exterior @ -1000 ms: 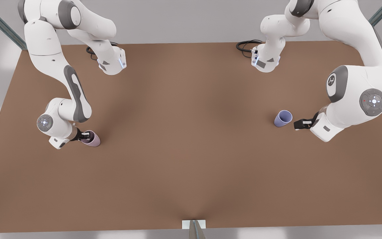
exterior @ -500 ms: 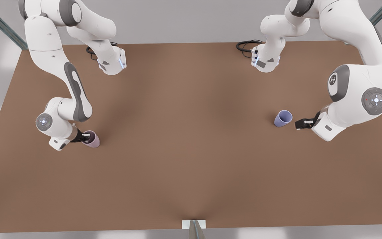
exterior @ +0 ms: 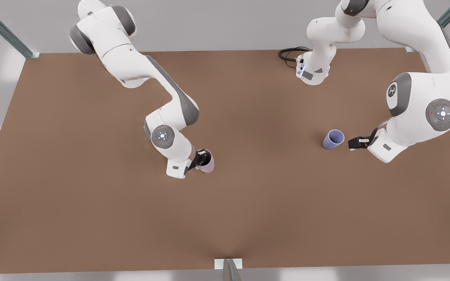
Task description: Stack the cups, with the pink cup at the bottom and the purple cup at the top
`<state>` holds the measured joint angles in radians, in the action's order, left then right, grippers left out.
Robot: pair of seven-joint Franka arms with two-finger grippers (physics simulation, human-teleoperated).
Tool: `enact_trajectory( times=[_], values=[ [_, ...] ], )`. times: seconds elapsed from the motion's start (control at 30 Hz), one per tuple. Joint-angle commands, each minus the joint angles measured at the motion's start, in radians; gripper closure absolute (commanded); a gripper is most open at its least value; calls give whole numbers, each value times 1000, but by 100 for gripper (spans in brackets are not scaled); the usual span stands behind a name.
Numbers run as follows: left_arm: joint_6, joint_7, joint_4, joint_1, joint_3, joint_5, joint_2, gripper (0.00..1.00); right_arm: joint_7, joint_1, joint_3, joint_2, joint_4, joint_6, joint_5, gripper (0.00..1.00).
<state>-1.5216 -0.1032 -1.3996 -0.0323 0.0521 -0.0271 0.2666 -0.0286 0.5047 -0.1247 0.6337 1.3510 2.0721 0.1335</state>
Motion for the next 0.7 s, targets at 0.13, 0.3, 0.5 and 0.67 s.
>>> enact_trajectory(
  times=[0.13,0.3,0.5,0.67],
  values=[
    [-5,3,-1,0,0,-1,-1,0,-1114,216,8,345,-437,-73,-49,79],
    [-5,3,-1,0,0,-1,-1,0,-1176,209,8,426,-533,-86,-153,79],
    [-5,3,-1,0,0,-2,-1,0,-1174,201,0,488,-593,-99,-166,79],
    [-3,3,-1,0,0,-2,0,0,-1177,201,0,514,-601,-92,-164,79]
  ],
)
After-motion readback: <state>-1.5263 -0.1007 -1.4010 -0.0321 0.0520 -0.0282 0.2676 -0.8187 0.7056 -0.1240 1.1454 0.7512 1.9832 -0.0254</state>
